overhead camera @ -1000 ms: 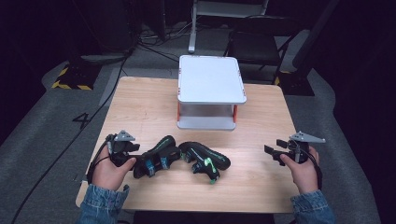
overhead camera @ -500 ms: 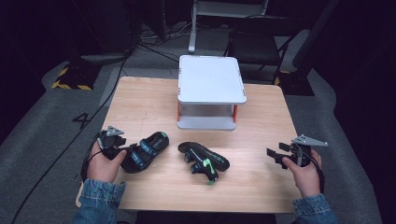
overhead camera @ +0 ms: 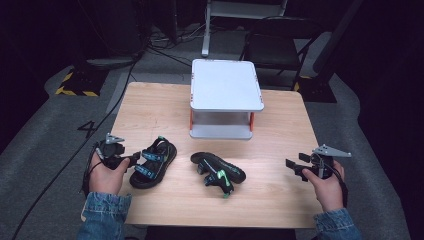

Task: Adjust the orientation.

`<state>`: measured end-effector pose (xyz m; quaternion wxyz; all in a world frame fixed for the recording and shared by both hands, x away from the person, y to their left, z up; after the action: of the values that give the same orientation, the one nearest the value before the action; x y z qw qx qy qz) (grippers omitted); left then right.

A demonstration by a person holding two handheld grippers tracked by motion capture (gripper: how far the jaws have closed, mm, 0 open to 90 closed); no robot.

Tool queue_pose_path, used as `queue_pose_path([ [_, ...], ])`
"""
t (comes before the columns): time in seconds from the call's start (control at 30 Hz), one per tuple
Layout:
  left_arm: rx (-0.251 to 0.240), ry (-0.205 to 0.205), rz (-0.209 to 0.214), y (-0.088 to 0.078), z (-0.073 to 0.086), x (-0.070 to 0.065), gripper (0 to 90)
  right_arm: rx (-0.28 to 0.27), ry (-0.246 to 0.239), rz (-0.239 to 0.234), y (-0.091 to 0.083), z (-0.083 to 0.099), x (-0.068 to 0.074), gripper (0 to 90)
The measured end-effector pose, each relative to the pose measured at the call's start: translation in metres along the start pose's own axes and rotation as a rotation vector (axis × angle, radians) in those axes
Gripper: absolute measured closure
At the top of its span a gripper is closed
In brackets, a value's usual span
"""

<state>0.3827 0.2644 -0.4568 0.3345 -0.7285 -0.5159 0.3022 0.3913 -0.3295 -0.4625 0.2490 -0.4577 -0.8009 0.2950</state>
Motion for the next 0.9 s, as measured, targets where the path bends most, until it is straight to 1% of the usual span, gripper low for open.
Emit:
queue_pose_path([
  [0.03, -0.042, -0.002, 0.012, -0.005, -0.003, -0.004, 36.8, 0.0, 0.0, 0.0, 0.0, 0.0, 0.0, 31.4],
  [0.07, -0.113, 0.013, 0.088, -0.013, -0.012, -0.015, 41.9, 0.0, 0.001, 0.0, 0.0, 0.0, 0.001, 31.4],
  [0.1, -0.113, 0.013, 0.088, -0.013, -0.012, -0.015, 43.9, 0.0, 0.001, 0.0, 0.0, 0.0, 0.001, 31.4],
  [0.13, -0.153, 0.027, 0.156, -0.015, -0.021, -0.029, 44.2, 0.002, 0.003, 0.002, -0.001, 0.002, 0.001, 31.4],
  [0.17, -0.153, 0.027, 0.156, -0.015, -0.021, -0.029, 45.8, 0.002, 0.003, 0.002, -0.001, 0.002, 0.001, 31.4],
  [0.2, -0.164, 0.04, 0.175, -0.013, -0.025, -0.036, 45.8, 0.0, 0.006, 0.001, -0.001, 0.002, 0.002, 31.4],
  [0.23, -0.169, 0.056, 0.185, -0.009, -0.029, -0.042, 47.8, -0.003, 0.016, -0.003, -0.002, 0.003, 0.004, 31.4],
  [0.27, -0.17, 0.07, 0.193, -0.005, -0.033, -0.048, 48.1, -0.008, 0.013, -0.004, -0.003, 0.003, 0.006, 31.4],
  [0.3, -0.158, 0.081, 0.2, 0.001, -0.036, -0.052, 48.8, -0.014, 0.009, -0.005, -0.005, 0.003, 0.007, 31.4],
  [0.37, -0.138, 0.102, 0.201, 0.013, -0.041, -0.059, 50.0, -0.026, 0.009, 0.001, -0.011, 0.004, 0.009, 31.4],
  [0.4, -0.121, 0.116, 0.187, 0.023, -0.045, -0.063, 50.0, -0.032, 0.014, 0.01, -0.016, 0.007, 0.008, 31.4],
  [0.43, -0.121, 0.116, 0.187, 0.023, -0.045, -0.063, 49.9, -0.032, 0.014, 0.01, -0.016, 0.007, 0.008, 31.4],
  [0.47, -0.112, 0.128, 0.162, 0.03, -0.048, -0.064, 50.1, -0.033, 0.027, 0.018, -0.02, 0.011, 0.005, 31.4],
  [0.5, -0.102, 0.139, 0.148, 0.033, -0.049, -0.064, 52.2, -0.033, 0.03, 0.024, -0.021, 0.013, 0.003, 31.4],
  [0.53, -0.102, 0.139, 0.148, 0.033, -0.049, -0.064, 57.2, -0.033, 0.03, 0.024, -0.021, 0.013, 0.003, 31.4],
  [0.57, -0.099, 0.143, 0.134, 0.036, -0.05, -0.063, 57.2, -0.032, 0.038, 0.027, -0.023, 0.016, 0.002, 31.4],
  [0.6, -0.092, 0.143, 0.123, 0.039, -0.052, -0.062, 68.4, -0.031, 0.045, 0.032, -0.026, 0.02, 0.0, 31.4],
  [0.63, -0.092, 0.143, 0.123, 0.039, -0.052, -0.062, 72.6, -0.031, 0.045, 0.032, -0.026, 0.02, 0.0, 31.4],
  [0.67, -0.09, 0.141, 0.122, 0.04, -0.053, -0.062, 72.6, -0.031, 0.052, 0.037, -0.027, 0.022, -0.001, 31.4],
  [0.7, -0.088, 0.141, 0.122, 0.04, -0.054, -0.063, 80.3, -0.03, 0.056, 0.04, -0.029, 0.024, -0.001, 31.4],
  [0.73, -0.085, 0.137, 0.125, 0.039, -0.055, -0.065, 89.8, -0.034, 0.063, 0.046, -0.031, 0.026, -0.003, 31.5],
  [0.77, -0.085, 0.137, 0.125, 0.039, -0.055, -0.065, 90.0, -0.034, 0.063, 0.046, -0.031, 0.026, -0.003, 31.5],
  [0.8, -0.083, 0.133, 0.174, 0.038, -0.055, -0.069, 90.0, -0.038, 0.069, 0.049, -0.033, 0.027, -0.005, 31.5],
  [0.83, -0.083, 0.133, 0.174, 0.038, -0.055, -0.069, 90.0, -0.038, 0.069, 0.049, -0.033, 0.027, -0.005, 31.5],
  [0.87, -0.085, 0.132, 0.207, 0.034, -0.054, -0.074, 90.0, -0.039, 0.067, 0.049, -0.033, 0.026, -0.005, 31.5],
  [0.9, -0.087, 0.144, 0.215, 0.031, -0.054, -0.075, 90.0, -0.036, 0.066, 0.046, -0.032, 0.025, -0.004, 31.5],
])
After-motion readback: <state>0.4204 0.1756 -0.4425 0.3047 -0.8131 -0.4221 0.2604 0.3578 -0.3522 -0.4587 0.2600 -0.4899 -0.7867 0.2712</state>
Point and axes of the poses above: each handheld gripper's, and its own axes: y roughly forward along the jaws, z roughly out of its underside, x roughly to its left, the point moved 3 cm from there along y, roughly forward along the jaws, and after that the axes turned 8 degrees about x, right-handed, at the moved point
